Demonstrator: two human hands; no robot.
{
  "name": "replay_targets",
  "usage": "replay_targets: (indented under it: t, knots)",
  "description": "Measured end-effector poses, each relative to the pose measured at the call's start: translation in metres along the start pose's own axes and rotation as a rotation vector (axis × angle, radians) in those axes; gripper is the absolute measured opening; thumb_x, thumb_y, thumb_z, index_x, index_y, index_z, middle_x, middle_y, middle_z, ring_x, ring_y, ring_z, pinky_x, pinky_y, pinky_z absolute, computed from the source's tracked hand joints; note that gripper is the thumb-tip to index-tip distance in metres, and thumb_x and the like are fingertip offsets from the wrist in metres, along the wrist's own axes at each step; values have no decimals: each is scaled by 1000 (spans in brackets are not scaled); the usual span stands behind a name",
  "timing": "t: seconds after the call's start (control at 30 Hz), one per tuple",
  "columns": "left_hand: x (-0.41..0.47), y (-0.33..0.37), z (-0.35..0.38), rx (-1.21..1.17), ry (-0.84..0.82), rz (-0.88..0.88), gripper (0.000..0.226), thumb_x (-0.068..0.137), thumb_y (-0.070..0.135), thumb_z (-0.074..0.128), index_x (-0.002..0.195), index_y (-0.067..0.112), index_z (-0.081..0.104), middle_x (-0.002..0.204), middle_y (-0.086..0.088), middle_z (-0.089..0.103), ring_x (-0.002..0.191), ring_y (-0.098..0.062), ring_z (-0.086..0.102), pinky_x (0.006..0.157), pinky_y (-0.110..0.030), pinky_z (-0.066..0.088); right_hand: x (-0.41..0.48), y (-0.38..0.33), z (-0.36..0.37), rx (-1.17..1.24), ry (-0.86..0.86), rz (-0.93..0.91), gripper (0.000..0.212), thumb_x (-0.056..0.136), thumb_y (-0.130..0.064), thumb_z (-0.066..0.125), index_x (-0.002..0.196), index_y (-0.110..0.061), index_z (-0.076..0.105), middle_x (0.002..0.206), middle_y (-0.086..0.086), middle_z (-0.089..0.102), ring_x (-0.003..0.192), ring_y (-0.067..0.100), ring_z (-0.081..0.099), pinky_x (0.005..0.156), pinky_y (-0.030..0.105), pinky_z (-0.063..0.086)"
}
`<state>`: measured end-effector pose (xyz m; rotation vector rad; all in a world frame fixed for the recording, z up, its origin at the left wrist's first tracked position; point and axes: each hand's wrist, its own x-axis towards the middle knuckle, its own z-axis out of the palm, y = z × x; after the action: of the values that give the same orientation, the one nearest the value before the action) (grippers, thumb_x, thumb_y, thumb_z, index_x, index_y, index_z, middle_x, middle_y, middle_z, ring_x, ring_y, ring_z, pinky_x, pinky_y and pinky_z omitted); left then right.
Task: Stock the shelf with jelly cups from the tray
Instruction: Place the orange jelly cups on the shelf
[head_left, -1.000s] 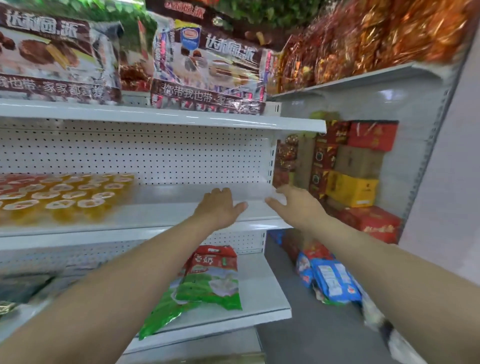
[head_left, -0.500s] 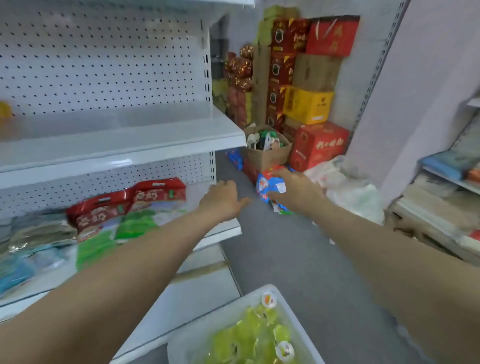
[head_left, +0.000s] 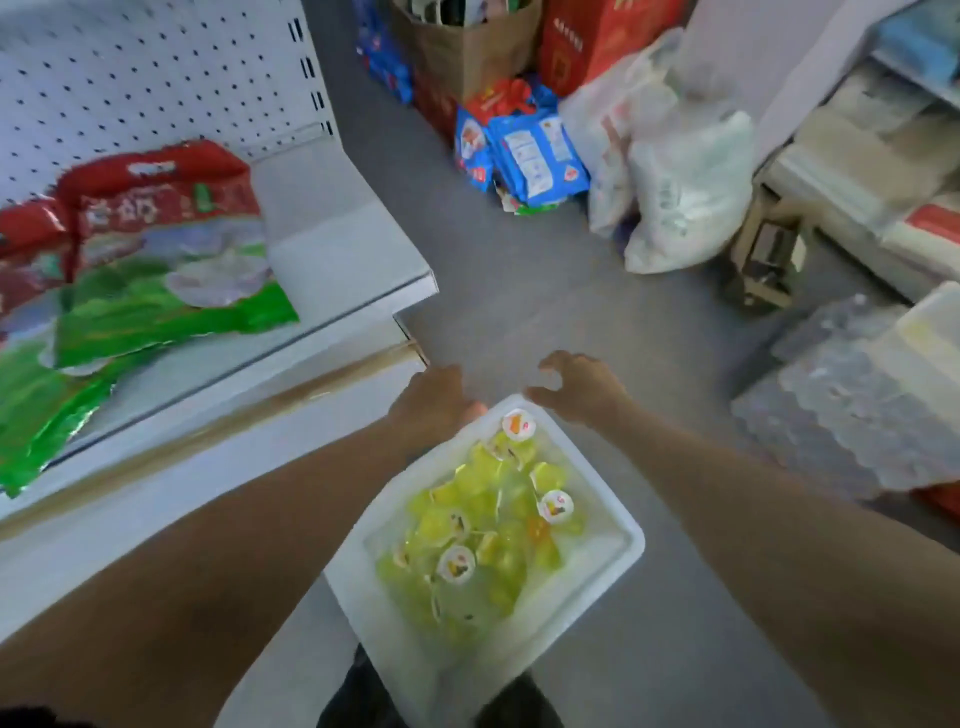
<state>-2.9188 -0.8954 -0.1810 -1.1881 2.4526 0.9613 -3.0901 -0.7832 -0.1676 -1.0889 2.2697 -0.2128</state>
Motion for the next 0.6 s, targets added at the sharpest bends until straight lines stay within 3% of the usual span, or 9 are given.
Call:
replay_targets:
  t: [0.07, 0.2, 0.4, 0.5, 0.6]
  knots:
    - [12, -15, 27, -11, -49, -22, 52, 89, 47, 60, 126, 10, 56, 124, -13, 58, 117, -33, 55, 97, -41, 45, 0, 21, 34, 54, -85, 91, 53, 86, -46, 68, 129, -17, 57, 132, 7, 60, 126, 25, 52, 100, 31, 39]
    - [33, -34, 78, -104, -112, -19, 47, 89, 41, 66, 126, 12, 57, 126, -8, 60, 119, -26, 55, 97, -35, 41, -5, 61, 95, 171, -229, 284, 47, 87, -43, 68, 125, -16, 61, 125, 7, 64, 120, 20, 56, 94, 25, 38]
    - [70, -27, 124, -197, -149, 145, 47, 89, 28, 69, 132, 11, 56, 131, -6, 57, 119, -22, 54, 94, -27, 38, -6, 107, 160, 280, -337, 484, 51, 88, -52, 64, 130, -23, 59, 129, -2, 62, 124, 18, 54, 98, 26, 40]
    - [90, -20, 148, -202, -130, 200, 51, 87, 25, 71, 134, 13, 54, 142, -4, 51, 129, -23, 49, 105, -31, 38, -10, 118, 183, 364, -320, 553, 53, 86, -47, 68, 131, -21, 58, 128, 1, 63, 120, 20, 57, 94, 26, 42]
    - [107, -20, 170, -144, -137, 213, 62, 88, 29, 68, 144, 20, 43, 155, 0, 36, 136, -24, 42, 110, -39, 36, -15, 122, 201, 462, -174, 602, 59, 81, -39, 75, 132, -21, 53, 126, 7, 57, 117, 24, 56, 98, 35, 46]
